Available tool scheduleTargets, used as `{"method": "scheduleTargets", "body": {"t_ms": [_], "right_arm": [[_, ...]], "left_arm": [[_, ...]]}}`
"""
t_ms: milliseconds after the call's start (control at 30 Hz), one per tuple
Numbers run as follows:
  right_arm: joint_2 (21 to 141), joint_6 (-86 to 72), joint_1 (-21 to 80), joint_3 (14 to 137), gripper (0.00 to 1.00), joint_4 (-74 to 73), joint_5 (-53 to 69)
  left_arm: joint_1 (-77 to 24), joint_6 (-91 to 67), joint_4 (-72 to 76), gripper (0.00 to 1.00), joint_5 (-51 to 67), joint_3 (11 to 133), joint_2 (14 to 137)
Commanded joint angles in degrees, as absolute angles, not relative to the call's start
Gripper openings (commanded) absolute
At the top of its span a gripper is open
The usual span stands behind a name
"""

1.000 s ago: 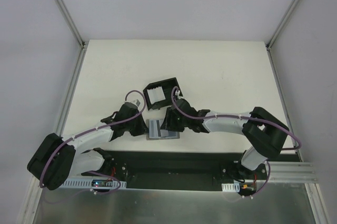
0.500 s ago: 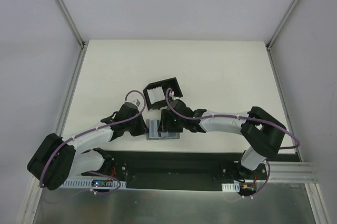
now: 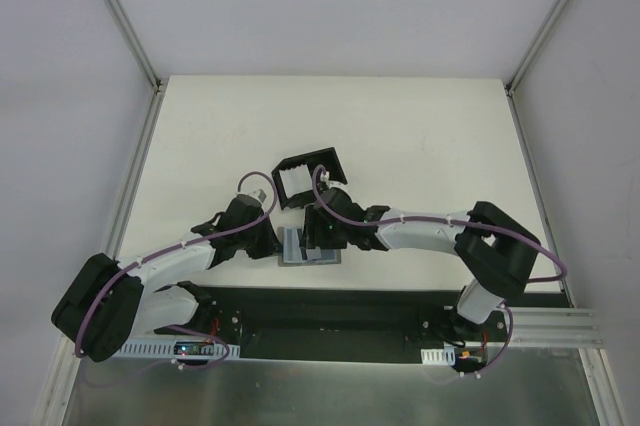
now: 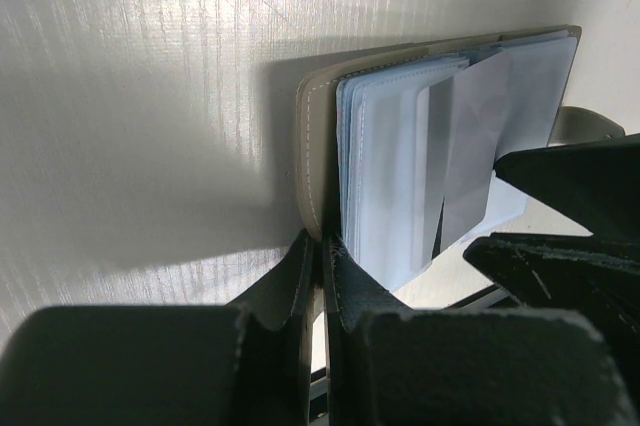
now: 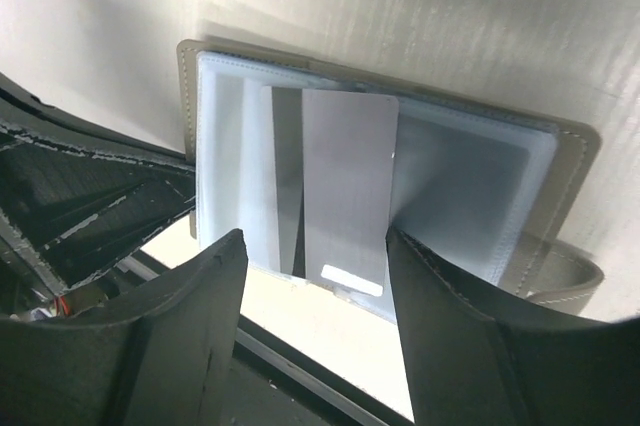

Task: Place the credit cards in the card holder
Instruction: Insert the credit card into the card holder.

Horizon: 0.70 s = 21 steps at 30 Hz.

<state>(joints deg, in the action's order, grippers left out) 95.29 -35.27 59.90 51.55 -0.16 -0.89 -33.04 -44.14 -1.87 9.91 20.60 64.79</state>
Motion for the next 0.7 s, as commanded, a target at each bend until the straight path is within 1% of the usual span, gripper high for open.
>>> {"method": "scheduleTargets", "body": {"t_ms": [0, 133, 267, 667], "right_arm": [[93.43, -34.28, 59.76, 51.85, 0.61, -3.34, -4.75], [95.97, -34.01, 59.76, 53.26, 0.6, -2.29, -1.33], [97.73, -34.28, 59.94, 54.05, 0.59, 2.63, 3.51], [99.41, -33.31, 60.82, 56.16, 0.57, 7.2, 6.24]], "left_arm": [[-33.31, -42.1, -7.56, 0.0, 6.68, 18.54, 65.39], [-33.31, -41.92, -7.56, 0.0, 6.86, 18.72, 65.39], [-33.31, -42.27, -7.56, 0.0, 6.77, 18.37, 65.22], [-33.31, -42.45, -7.56, 0.0, 6.77, 18.28, 65.13]]}}
